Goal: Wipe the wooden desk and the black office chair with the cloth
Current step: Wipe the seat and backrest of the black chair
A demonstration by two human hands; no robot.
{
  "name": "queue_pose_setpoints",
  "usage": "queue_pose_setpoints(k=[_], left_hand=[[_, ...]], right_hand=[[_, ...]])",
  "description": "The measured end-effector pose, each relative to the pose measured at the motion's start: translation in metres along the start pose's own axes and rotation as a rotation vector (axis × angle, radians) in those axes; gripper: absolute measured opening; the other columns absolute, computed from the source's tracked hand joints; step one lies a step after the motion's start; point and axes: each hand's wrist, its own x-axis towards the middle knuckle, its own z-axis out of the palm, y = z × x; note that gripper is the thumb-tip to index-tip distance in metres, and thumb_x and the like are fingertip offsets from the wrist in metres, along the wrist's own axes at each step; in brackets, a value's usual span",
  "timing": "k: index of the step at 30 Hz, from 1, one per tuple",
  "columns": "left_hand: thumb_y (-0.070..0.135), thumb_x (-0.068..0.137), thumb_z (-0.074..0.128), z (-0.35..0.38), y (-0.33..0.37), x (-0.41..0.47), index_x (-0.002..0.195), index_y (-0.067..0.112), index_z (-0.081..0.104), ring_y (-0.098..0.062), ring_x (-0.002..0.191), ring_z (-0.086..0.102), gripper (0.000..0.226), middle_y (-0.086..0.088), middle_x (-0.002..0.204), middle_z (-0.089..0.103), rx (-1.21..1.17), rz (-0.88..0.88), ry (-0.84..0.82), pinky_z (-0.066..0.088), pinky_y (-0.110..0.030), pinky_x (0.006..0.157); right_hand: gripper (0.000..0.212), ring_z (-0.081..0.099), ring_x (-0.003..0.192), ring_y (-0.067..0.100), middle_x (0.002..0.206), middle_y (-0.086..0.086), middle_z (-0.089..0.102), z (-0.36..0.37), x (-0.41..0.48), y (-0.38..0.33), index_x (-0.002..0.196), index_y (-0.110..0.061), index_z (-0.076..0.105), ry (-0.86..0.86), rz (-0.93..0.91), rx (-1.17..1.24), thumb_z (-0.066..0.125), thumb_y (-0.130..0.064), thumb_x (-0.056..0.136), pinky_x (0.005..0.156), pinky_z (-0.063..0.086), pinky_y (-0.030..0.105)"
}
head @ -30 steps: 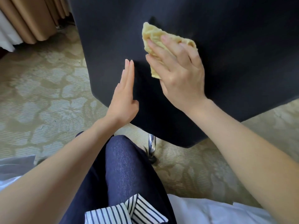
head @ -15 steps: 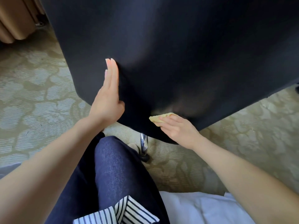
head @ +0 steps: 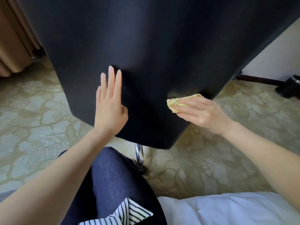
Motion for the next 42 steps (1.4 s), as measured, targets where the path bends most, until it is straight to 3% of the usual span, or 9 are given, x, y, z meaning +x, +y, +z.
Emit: queue_pose_setpoints(k=[5, 11, 19, 25, 28, 30, 33, 37, 42], left_hand=[[-0.009, 0.067, 0.049, 0.000, 0.035, 0.003, 0.153, 0.013, 0.007, -0.031, 0.147, -0.003, 0.099, -0.006, 0.160, -0.002, 0.142, 0.361, 0.016, 0.003, -0.042, 0.117], [-0.005, 0.069, 0.053, 0.012, 0.042, 0.008, 0.153, 0.016, 0.007, -0.040, 0.145, 0.000, 0.099, -0.020, 0.158, 0.003, 0.290, 0.404, 0.000, 0.011, -0.053, 0.115], [-0.005, 0.066, 0.061, 0.028, 0.027, 0.021, 0.151, 0.016, 0.011, -0.041, 0.141, 0.003, 0.100, -0.020, 0.155, 0.006, 0.372, 0.438, 0.089, 0.017, -0.058, 0.111], [-0.004, 0.061, 0.062, 0.033, 0.023, 0.026, 0.149, 0.015, 0.013, -0.044, 0.138, 0.003, 0.103, -0.020, 0.153, 0.005, 0.395, 0.466, 0.102, 0.019, -0.060, 0.109], [-0.003, 0.061, 0.064, 0.032, 0.022, 0.026, 0.150, 0.015, 0.012, -0.044, 0.139, 0.001, 0.104, -0.019, 0.153, 0.003, 0.412, 0.471, 0.087, 0.017, -0.059, 0.110], [-0.003, 0.061, 0.064, 0.032, 0.022, 0.026, 0.150, 0.015, 0.010, -0.043, 0.139, -0.001, 0.106, -0.018, 0.153, 0.001, 0.413, 0.473, 0.076, 0.016, -0.058, 0.110], [-0.002, 0.061, 0.065, 0.032, 0.023, 0.025, 0.150, 0.016, 0.008, -0.042, 0.140, -0.002, 0.107, -0.017, 0.154, -0.001, 0.424, 0.465, 0.062, 0.015, -0.058, 0.110], [-0.001, 0.061, 0.066, 0.031, 0.024, 0.021, 0.150, 0.014, 0.010, -0.042, 0.140, 0.000, 0.106, -0.018, 0.154, 0.001, 0.453, 0.451, 0.046, 0.015, -0.057, 0.111], [0.002, 0.060, 0.067, 0.024, 0.031, 0.014, 0.151, 0.015, 0.010, -0.037, 0.143, 0.005, 0.108, -0.019, 0.156, 0.008, 0.496, 0.399, 0.011, 0.009, -0.057, 0.113]], right_hand=[[0.017, 0.057, 0.107, 0.019, 0.111, -0.002, 0.070, -0.039, 0.021, 0.029, 0.093, -0.017, 0.078, 0.228, 0.133, -0.185, 0.071, -0.004, 0.084, 0.089, 0.045, 0.032], [0.024, 0.053, 0.110, 0.021, 0.114, 0.000, 0.068, -0.032, 0.016, 0.025, 0.103, -0.016, 0.074, 0.363, 0.287, -0.250, 0.070, -0.001, 0.084, 0.088, 0.042, 0.035], [0.027, 0.058, 0.111, 0.017, 0.112, -0.004, 0.069, 0.040, -0.045, -0.044, 0.099, -0.015, 0.076, 0.111, 0.300, 0.034, 0.060, 0.003, 0.087, 0.098, 0.036, 0.027], [0.029, 0.068, 0.098, 0.014, 0.099, -0.005, 0.073, 0.071, -0.066, -0.077, 0.081, -0.013, 0.077, -0.087, 0.272, 0.212, 0.053, 0.003, 0.084, 0.081, 0.051, 0.029], [0.015, 0.068, 0.093, 0.011, 0.094, -0.006, 0.073, 0.079, -0.065, -0.089, 0.078, -0.014, 0.077, -0.199, 0.259, 0.306, 0.073, 0.000, 0.074, 0.080, 0.053, 0.025], [0.027, 0.069, 0.089, 0.012, 0.092, -0.004, 0.073, 0.079, -0.063, -0.097, 0.080, -0.014, 0.078, -0.276, 0.422, 0.465, 0.088, -0.002, 0.057, 0.074, 0.057, 0.027], [0.027, 0.069, 0.091, 0.018, 0.096, 0.002, 0.073, 0.078, -0.057, -0.097, 0.087, -0.010, 0.077, -0.358, 0.502, 0.607, 0.084, 0.000, 0.063, 0.075, 0.058, 0.033], [0.011, 0.061, 0.110, 0.013, 0.114, -0.003, 0.068, 0.065, -0.054, -0.076, 0.089, -0.014, 0.076, -0.450, 0.187, 0.417, 0.069, -0.007, 0.084, 0.095, 0.048, 0.028], [0.017, 0.061, 0.111, 0.015, 0.108, -0.003, 0.070, 0.028, -0.034, -0.039, 0.076, -0.014, 0.075, -0.269, 0.109, 0.262, 0.067, -0.001, 0.084, 0.101, 0.044, 0.028]])
